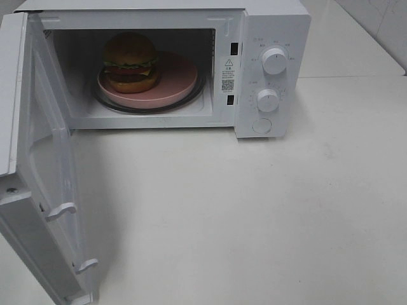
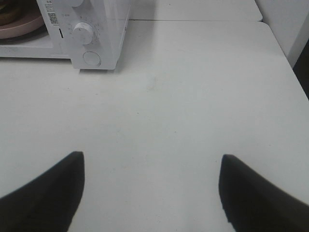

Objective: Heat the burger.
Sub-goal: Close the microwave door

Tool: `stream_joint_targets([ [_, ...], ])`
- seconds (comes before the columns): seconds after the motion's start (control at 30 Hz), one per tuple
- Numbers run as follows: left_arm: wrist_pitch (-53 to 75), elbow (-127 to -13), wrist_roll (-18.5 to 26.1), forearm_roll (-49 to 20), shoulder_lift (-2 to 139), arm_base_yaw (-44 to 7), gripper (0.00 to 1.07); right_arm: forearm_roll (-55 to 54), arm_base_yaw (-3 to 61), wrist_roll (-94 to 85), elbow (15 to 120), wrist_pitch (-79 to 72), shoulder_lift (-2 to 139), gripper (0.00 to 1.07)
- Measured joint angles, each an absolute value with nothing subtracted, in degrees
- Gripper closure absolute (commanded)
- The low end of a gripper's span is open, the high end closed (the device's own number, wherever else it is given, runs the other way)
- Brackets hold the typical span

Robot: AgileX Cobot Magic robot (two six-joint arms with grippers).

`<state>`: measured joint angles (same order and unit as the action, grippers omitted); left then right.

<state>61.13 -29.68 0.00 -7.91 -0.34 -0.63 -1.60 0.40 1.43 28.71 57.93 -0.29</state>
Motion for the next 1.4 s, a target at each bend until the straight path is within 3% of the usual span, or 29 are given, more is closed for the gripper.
stream_joint_targets([
  [0.6,61.13,-29.68,0.00,-7.96,-0.29,-0.63,0.07,-1.60,0.40,1.43,28.71,57.93,-0.29,0.31],
  [0.87,60.10,-30.77,0.00,-9.34,3.55,-0.63,0.17,-1.60,0.40,1.43,28.71,57.93,-0.29,0.31],
  [0.93,57.93,-31.23,0.00,-8.31,5.90,-0.63,0.27,-1.60,0.40,1.43,28.71,57.93,-0.29,0.31],
  [0.97,57.93,-31.23,0.00,-8.31,5.90,-0.63,0.27,-1.60,0.40,1.43,28.71,57.93,-0.29,0.31],
  [1.03,55.63,-31.23,0.00,-7.85,8.37,-0.63,0.47,-1.60,0.40,1.43,28.71,57.87,-0.29,0.31],
  [1.07,55.63,-31.23,0.00,-7.85,8.37,-0.63,0.47,-1.60,0.40,1.43,28.71,57.87,-0.29,0.31],
  [1.13,52.71,-31.23,0.00,-6.02,12.03,-0.63,0.78,-1.60,0.40,1.43,28.71,57.87,-0.29,0.31],
  [1.23,52.02,-31.23,0.00,-5.33,13.06,-0.63,0.87,-1.60,0.40,1.43,28.71,57.87,-0.29,0.31],
  [1.27,50.76,-31.23,0.00,-3.90,15.07,-0.63,1.04,-1.60,0.40,1.43,28.71,57.87,-0.29,0.31],
  [1.4,45.61,-31.05,0.00,-0.46,20.68,-0.63,1.07,-1.60,0.40,1.43,28.71,57.87,-0.29,0.31],
])
